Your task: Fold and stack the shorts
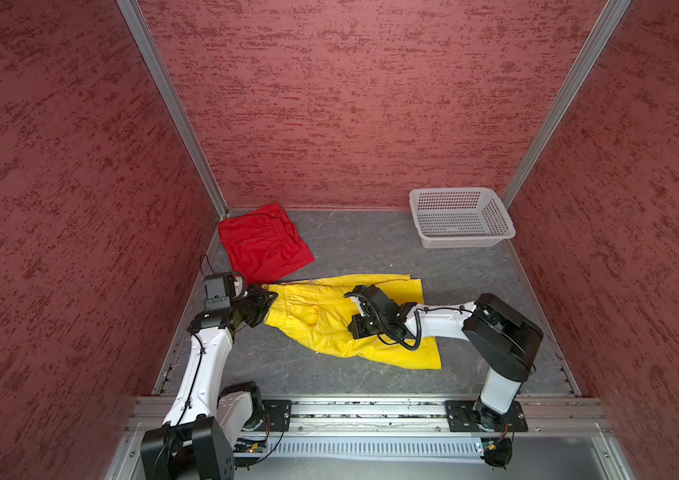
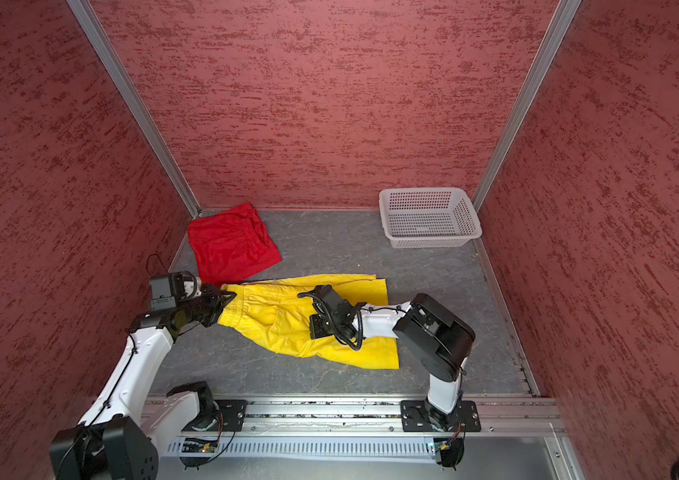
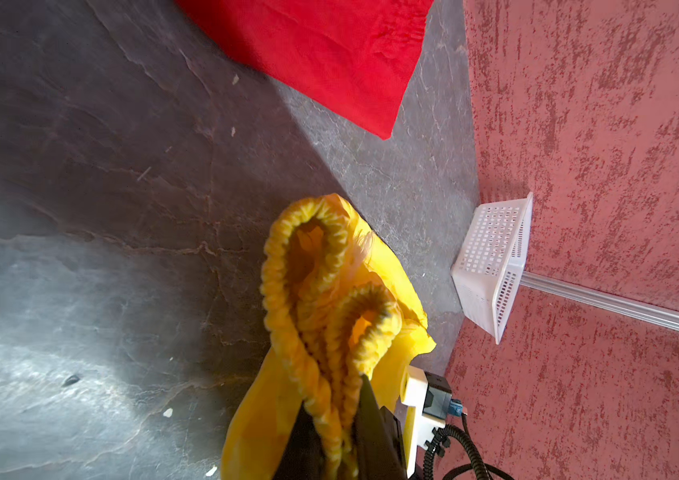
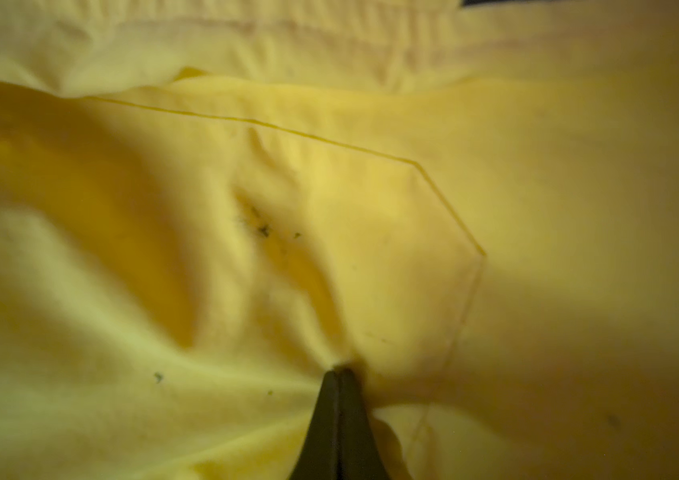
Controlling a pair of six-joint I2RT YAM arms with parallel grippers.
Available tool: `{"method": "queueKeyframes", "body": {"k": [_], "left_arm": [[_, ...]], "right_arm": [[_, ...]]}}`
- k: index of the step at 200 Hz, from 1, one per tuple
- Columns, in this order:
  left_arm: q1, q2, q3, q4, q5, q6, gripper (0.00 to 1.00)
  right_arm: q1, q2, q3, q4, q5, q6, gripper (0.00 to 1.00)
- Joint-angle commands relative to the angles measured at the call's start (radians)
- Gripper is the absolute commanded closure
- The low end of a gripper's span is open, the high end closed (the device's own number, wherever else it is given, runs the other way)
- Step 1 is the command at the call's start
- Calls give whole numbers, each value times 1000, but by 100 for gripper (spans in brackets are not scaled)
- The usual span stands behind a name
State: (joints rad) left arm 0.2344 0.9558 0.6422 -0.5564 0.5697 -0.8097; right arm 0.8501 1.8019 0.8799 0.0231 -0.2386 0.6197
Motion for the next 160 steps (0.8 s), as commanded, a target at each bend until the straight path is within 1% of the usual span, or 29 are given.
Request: {"method": "queueKeyframes", "body": {"k": [1,12,28,62,92,102,123,160], "left_arm": [[63,-36,26,-74,12,70,100],[80,-42,20,-82,21,79,100],[80,-41,11,-80,29,73,100],[63,-47,8,-62,50,38,100],[1,-52,40,-66,39,9,100],[-26,-54,49,-65,29,-2,100],[-73,-59,59,-63,6,-25,100],[-130,-51,74,-45,-3,-60,100]], "right_arm": [[-63,14,-41,-79,87,-36,94],[-66,13,-14,-94,69,-74,90],[-59,-10,32,-84,9,-83,84],[-39,-58,102,-80,-9,-70,79],[-12,46,154,-15,-80,-28,80],[14,89,178,14,-110,-8,81],[69,160,221,66,-134,22,81],[87,232,301,19,-149,-7,82]]}}
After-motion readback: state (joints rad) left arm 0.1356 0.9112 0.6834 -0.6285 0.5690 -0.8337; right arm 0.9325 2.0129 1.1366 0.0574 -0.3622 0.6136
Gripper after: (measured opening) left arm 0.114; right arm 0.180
